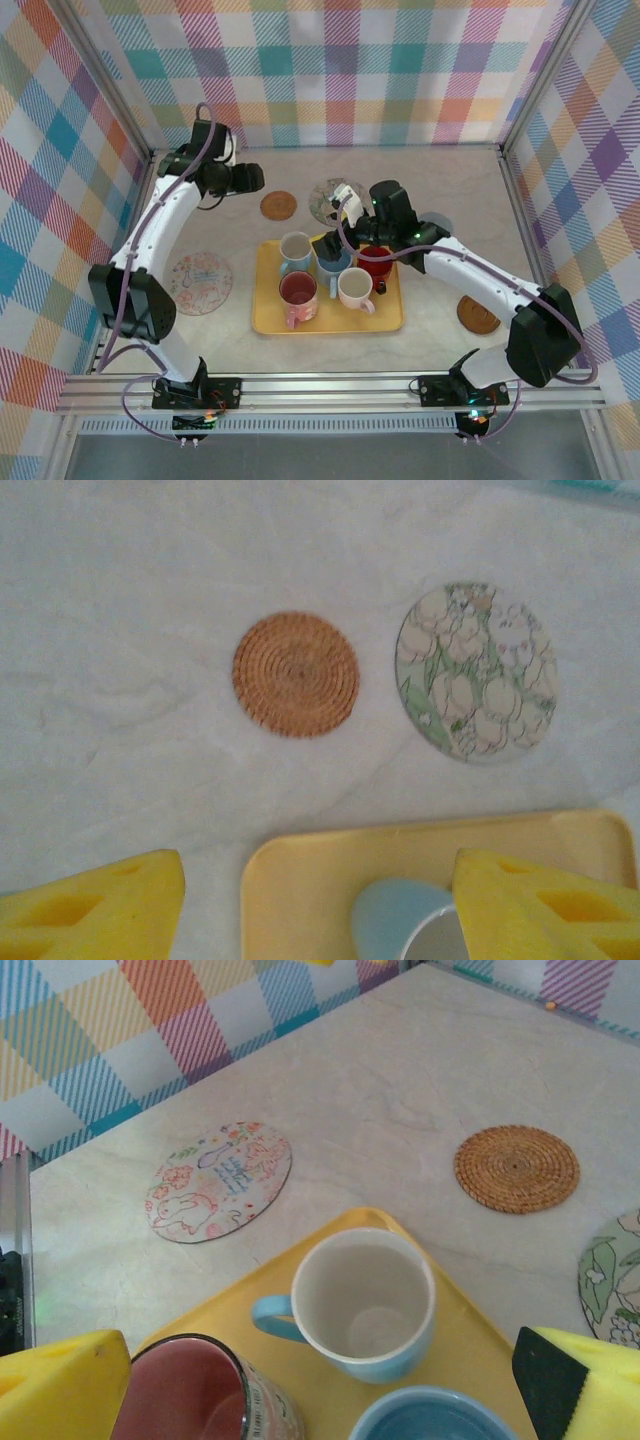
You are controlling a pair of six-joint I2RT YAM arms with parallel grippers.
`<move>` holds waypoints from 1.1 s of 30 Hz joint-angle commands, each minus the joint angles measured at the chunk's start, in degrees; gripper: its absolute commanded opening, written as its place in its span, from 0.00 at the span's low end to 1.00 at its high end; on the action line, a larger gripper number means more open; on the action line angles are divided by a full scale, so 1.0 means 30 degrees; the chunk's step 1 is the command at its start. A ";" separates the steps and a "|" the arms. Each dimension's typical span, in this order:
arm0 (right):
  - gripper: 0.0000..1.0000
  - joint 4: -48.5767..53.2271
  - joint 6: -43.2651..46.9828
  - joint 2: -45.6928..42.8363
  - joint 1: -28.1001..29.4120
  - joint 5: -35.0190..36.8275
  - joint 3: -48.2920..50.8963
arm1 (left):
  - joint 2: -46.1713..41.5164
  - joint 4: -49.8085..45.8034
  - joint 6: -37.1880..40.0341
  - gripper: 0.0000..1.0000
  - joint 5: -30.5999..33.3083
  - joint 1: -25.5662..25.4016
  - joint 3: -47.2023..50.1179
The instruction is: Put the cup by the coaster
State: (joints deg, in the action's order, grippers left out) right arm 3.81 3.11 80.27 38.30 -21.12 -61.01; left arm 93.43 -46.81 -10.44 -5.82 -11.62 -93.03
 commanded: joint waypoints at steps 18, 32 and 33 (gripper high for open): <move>0.99 -0.1758 0.2682 -0.0702 0.4523 0.0333 0.3086 | -0.6143 0.0251 -0.2843 1.00 0.3616 -0.0174 1.1050; 0.99 -0.2853 0.3615 0.0123 0.4751 0.0720 0.2926 | -0.2653 -0.0471 -0.3461 0.85 0.3332 0.0901 1.2043; 0.99 -0.2835 0.3663 0.0149 0.4752 0.0863 0.2905 | -0.2348 -0.0403 -0.3471 0.85 0.3378 0.0939 1.2081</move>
State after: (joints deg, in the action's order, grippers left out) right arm -2.39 12.05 80.18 52.31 -19.05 -51.83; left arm 84.66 -46.63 -19.94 4.10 -9.65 -57.76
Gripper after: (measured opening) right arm 0.988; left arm 0.851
